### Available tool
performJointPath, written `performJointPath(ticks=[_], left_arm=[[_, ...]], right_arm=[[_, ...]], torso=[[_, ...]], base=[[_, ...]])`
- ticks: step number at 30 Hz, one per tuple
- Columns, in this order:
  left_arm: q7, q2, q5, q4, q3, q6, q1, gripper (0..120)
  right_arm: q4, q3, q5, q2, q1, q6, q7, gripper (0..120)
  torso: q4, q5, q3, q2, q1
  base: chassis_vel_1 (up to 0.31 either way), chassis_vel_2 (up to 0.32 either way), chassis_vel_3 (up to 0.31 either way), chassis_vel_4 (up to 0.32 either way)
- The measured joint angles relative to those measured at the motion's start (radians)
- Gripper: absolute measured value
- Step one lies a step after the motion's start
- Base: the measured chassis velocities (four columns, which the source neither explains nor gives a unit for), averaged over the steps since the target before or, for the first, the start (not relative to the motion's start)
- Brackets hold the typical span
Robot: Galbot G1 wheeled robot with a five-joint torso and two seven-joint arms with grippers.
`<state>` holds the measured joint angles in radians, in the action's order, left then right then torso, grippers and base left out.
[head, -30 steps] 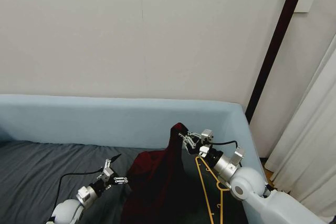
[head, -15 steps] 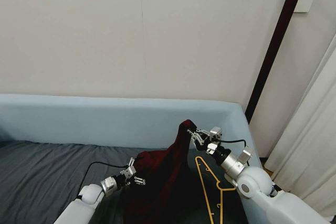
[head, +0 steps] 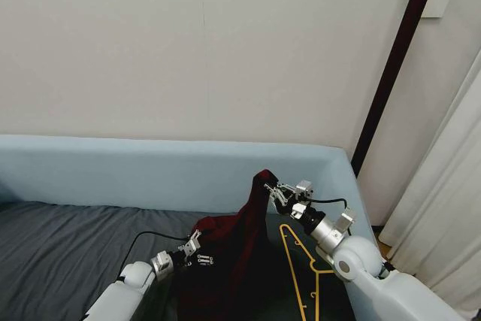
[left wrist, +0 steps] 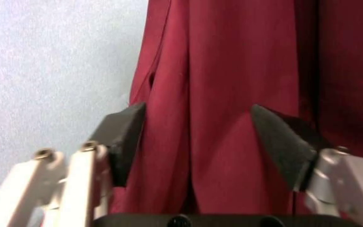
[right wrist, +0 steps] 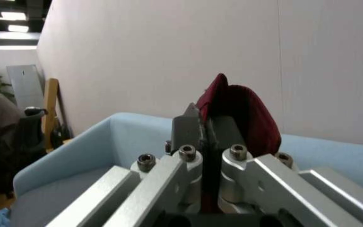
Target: Pick up the clothes from the sofa and hang them on the clothes hanger.
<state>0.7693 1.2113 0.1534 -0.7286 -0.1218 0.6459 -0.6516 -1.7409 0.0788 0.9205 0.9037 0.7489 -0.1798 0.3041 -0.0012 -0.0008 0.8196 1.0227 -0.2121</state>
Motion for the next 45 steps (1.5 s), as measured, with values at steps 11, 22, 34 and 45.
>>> performJointPath(ticks=[11,22,34,45], left_arm=[[-0.062,-0.014,0.106,-0.071,0.007,-0.023,-0.027,22],[-0.129,-0.021,0.158,-0.142,-0.019,-0.034,-0.082,0],[-0.343,-0.053,0.223,-0.381,-0.096,-0.027,-0.088,0],[-0.452,-0.148,0.184,-0.740,-0.195,-0.082,-0.128,0]], right_arm=[[0.013,-0.003,-0.010,0.008,-0.023,-0.006,-0.018,0],[0.013,0.008,0.014,0.017,-0.078,-0.012,-0.040,0],[0.015,0.041,0.045,0.007,-0.180,-0.023,-0.096,0],[0.027,0.082,0.110,0.044,-0.406,-0.021,-0.204,0]], torso=[[0.0000,0.0001,0.000,0.000,0.000],[0.0001,0.0000,0.000,0.000,0.000],[-0.0001,0.0000,0.000,0.000,0.000],[0.0002,0.0000,0.000,0.000,0.000]], base=[[0.000,0.000,0.000,0.000],[0.000,0.000,0.000,0.000],[0.000,0.000,0.000,0.000],[0.000,0.000,0.000,0.000]])
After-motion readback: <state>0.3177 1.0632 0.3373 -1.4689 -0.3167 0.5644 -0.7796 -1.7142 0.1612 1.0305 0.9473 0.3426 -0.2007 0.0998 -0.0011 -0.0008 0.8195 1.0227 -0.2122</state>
